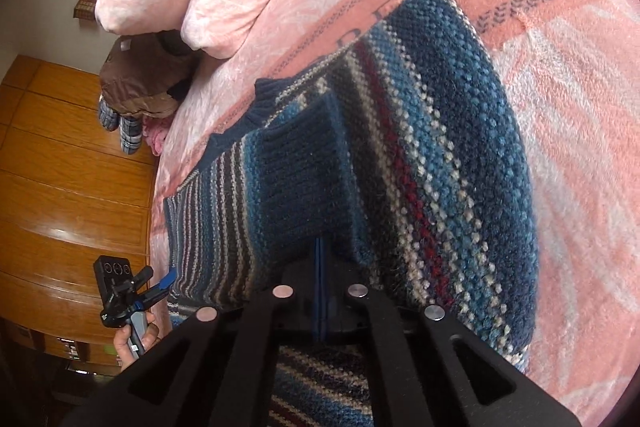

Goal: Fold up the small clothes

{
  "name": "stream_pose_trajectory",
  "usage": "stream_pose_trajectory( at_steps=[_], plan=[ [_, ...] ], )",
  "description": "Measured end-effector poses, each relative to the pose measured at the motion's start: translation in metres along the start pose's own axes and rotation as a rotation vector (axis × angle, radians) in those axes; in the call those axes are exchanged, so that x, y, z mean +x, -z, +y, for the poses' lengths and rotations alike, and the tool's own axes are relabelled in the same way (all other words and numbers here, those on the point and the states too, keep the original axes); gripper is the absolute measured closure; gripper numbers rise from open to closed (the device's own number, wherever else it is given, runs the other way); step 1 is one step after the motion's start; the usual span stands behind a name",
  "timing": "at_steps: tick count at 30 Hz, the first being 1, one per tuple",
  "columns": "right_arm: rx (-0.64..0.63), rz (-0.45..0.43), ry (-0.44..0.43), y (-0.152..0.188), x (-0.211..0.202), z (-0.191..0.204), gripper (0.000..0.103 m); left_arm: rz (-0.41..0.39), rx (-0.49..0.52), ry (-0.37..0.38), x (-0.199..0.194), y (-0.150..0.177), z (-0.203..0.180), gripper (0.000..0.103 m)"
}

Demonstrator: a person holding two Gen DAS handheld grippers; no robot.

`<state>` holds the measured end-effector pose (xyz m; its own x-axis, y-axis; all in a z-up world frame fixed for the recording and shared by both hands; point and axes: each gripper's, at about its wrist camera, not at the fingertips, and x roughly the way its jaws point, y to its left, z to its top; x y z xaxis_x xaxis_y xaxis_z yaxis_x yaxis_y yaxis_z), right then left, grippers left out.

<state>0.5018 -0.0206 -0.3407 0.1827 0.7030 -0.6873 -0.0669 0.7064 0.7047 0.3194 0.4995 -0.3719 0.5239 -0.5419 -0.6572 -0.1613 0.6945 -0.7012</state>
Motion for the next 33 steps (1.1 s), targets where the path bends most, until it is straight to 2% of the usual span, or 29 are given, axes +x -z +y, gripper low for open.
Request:
stream_pose_trajectory(
  at_steps=[2,4,7,8,10,11,12,14,17,19,21,23,28,31,33],
  plan=[
    [-0.01,-0.014,-0.014,0.006,-0.012,0.006,0.095,-0.008,-0.001,-0.006,-0.006,0.0,-0.006,0.022],
    [-0.015,-0.028,-0.024,0.012,-0.024,0.008,0.095,-0.016,0.021,0.0,-0.013,0.004,-0.016,0.021],
    [0.011,-0.036,0.017,0.018,-0.03,-0.006,0.094,-0.008,0.041,-0.037,-0.019,0.013,-0.02,0.016],
    [0.031,-0.022,0.049,0.019,-0.026,-0.015,0.097,0.004,0.036,-0.066,-0.016,0.016,-0.017,0.017],
    [0.052,-0.007,0.044,0.023,-0.022,-0.024,0.101,0.018,0.002,-0.065,-0.014,0.019,-0.009,0.017],
    [0.057,-0.015,0.046,0.026,-0.028,-0.021,0.098,0.007,-0.017,-0.066,-0.02,0.02,-0.006,0.017],
    [0.055,-0.019,0.036,0.03,-0.037,-0.015,0.086,0.001,-0.032,-0.078,-0.028,0.021,-0.01,0.016],
    [0.012,-0.002,0.022,0.046,-0.06,0.001,0.074,0.009,-0.02,-0.067,-0.047,0.032,-0.025,0.014],
    [-0.053,0.094,0.055,0.093,-0.098,0.015,0.067,0.075,0.005,-0.063,-0.081,0.074,-0.044,0.012],
    [-0.043,0.154,0.084,0.13,-0.12,0.01,0.059,0.123,0.005,-0.094,-0.104,0.113,-0.046,0.012],
    [0.005,0.173,0.093,0.166,-0.142,-0.004,0.053,0.159,-0.053,-0.101,-0.125,0.154,-0.037,0.011],
    [0.044,0.19,0.109,0.199,-0.159,-0.017,0.05,0.2,-0.15,-0.073,-0.139,0.196,-0.017,0.011],
    [0.141,0.221,0.081,0.254,-0.17,-0.03,0.044,0.275,-0.266,-0.028,-0.137,0.269,0.003,0.009],
    [0.171,0.249,0.088,0.273,-0.157,-0.031,0.044,0.31,-0.321,-0.052,-0.124,0.295,0.008,0.009],
    [0.186,0.268,0.094,0.286,-0.147,-0.035,0.044,0.328,-0.351,-0.032,-0.112,0.304,0.011,0.009]
  ],
)
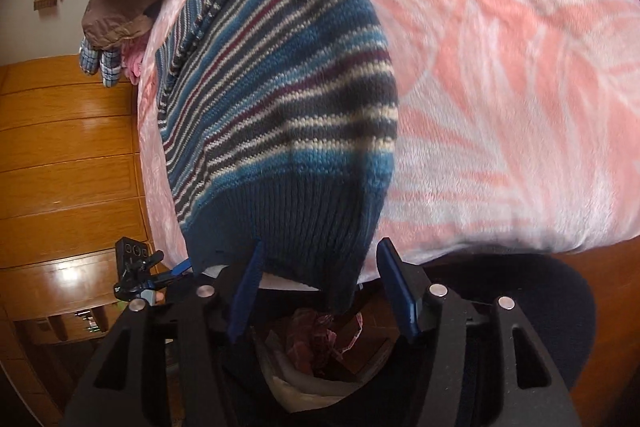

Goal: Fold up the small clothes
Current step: 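Lift the hem with the right tool and fold it toward the collar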

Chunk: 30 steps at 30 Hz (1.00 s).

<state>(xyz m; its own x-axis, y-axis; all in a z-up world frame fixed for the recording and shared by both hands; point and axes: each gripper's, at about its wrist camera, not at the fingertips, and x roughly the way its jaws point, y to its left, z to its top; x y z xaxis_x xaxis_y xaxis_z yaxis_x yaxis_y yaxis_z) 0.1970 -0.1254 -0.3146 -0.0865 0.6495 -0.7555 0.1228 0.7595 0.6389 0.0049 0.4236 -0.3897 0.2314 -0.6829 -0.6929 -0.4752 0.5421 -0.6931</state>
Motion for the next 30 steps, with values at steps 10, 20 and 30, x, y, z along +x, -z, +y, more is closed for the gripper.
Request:
stream_pose_trajectory(
  at_steps=[10,20,30],
  plan=[
    [0.077,0.0,-0.045,0.017,0.029,-0.012,0.045,-0.012,-0.08,0.082,0.019,-0.005,0.004,0.011],
    [0.084,-0.028,-0.124,0.021,0.019,-0.023,0.094,-0.004,-0.106,0.103,0.016,-0.001,0.009,0.096],
    [-0.062,-0.161,-0.301,0.011,-0.056,0.034,0.095,-0.195,0.044,0.308,-0.077,0.008,-0.052,0.096]
  ],
)
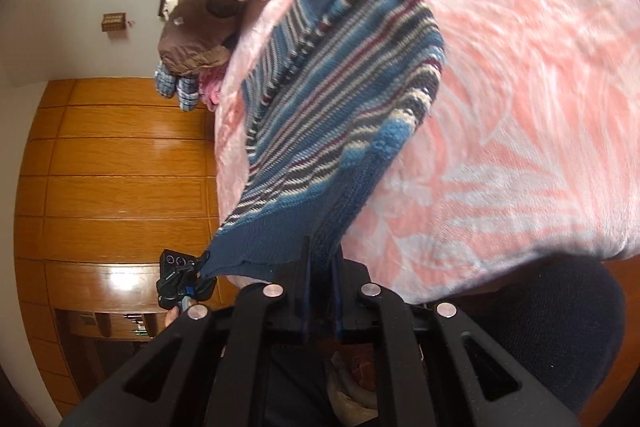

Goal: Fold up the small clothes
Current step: 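Lift the hem with the right tool and fold it toward the collar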

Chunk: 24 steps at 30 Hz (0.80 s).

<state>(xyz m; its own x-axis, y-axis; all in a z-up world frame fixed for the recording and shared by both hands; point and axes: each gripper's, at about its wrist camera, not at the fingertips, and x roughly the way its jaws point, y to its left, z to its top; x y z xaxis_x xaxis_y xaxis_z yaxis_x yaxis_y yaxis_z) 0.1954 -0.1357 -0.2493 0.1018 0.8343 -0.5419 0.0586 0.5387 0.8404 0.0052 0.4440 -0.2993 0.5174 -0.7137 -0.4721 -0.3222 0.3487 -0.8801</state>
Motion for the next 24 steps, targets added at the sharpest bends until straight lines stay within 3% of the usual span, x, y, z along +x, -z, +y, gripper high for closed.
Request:
stream_pose_trajectory(
  at_steps=[4,12,18,24],
  plan=[
    [-0.068,-0.045,-0.041,-0.03,-0.012,0.037,0.096,-0.034,0.039,0.053,-0.01,-0.021,-0.031,0.096],
    [-0.161,-0.096,-0.004,-0.118,0.004,0.086,0.096,-0.074,0.071,0.07,0.001,-0.103,-0.065,0.096],
    [-0.129,-0.085,0.052,-0.189,0.04,0.079,0.096,-0.074,0.048,0.013,0.04,-0.178,-0.063,0.096],
    [-0.069,-0.055,0.142,-0.249,0.082,0.047,0.096,-0.045,0.011,-0.074,0.099,-0.246,-0.046,0.096]
  ],
)
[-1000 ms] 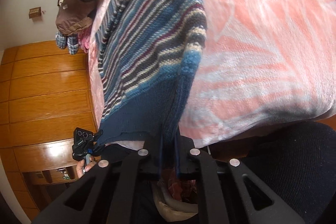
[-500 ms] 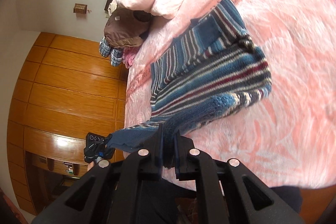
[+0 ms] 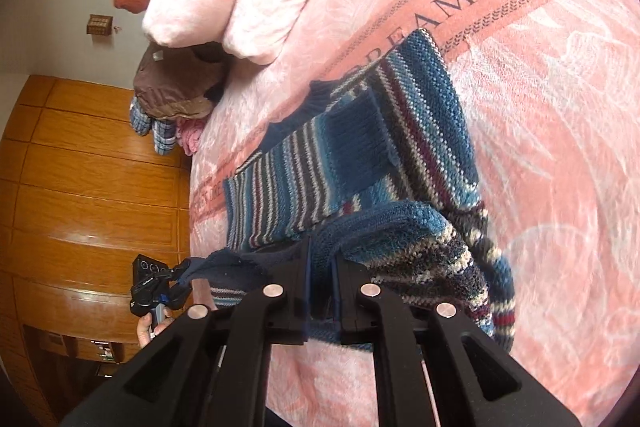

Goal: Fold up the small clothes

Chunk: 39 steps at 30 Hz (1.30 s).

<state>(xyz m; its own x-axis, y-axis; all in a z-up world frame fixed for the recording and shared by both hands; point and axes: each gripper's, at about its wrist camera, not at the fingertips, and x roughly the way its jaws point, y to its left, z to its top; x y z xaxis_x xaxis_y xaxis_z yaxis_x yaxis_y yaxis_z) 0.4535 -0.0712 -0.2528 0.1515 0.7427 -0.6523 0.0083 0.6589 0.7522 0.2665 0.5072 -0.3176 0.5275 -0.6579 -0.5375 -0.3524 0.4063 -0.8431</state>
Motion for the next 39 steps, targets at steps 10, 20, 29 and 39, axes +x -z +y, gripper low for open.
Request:
stream_pose_trajectory(
  at_steps=[10,20,29,39],
  plan=[
    [0.104,0.04,-0.025,-0.043,0.045,-0.042,0.084,0.001,-0.033,-0.031,0.042,-0.049,0.033,0.073],
    [-0.204,-0.011,0.063,-0.033,0.004,0.019,0.067,-0.066,0.214,-0.123,-0.005,-0.041,-0.018,0.051],
    [-0.322,0.041,0.23,-0.052,0.037,0.013,0.06,0.055,0.346,-0.348,0.04,-0.053,-0.006,0.051],
    [-0.345,0.111,0.296,-0.06,0.067,-0.019,0.06,0.164,0.421,-0.387,0.078,-0.058,0.002,0.062]
  ],
)
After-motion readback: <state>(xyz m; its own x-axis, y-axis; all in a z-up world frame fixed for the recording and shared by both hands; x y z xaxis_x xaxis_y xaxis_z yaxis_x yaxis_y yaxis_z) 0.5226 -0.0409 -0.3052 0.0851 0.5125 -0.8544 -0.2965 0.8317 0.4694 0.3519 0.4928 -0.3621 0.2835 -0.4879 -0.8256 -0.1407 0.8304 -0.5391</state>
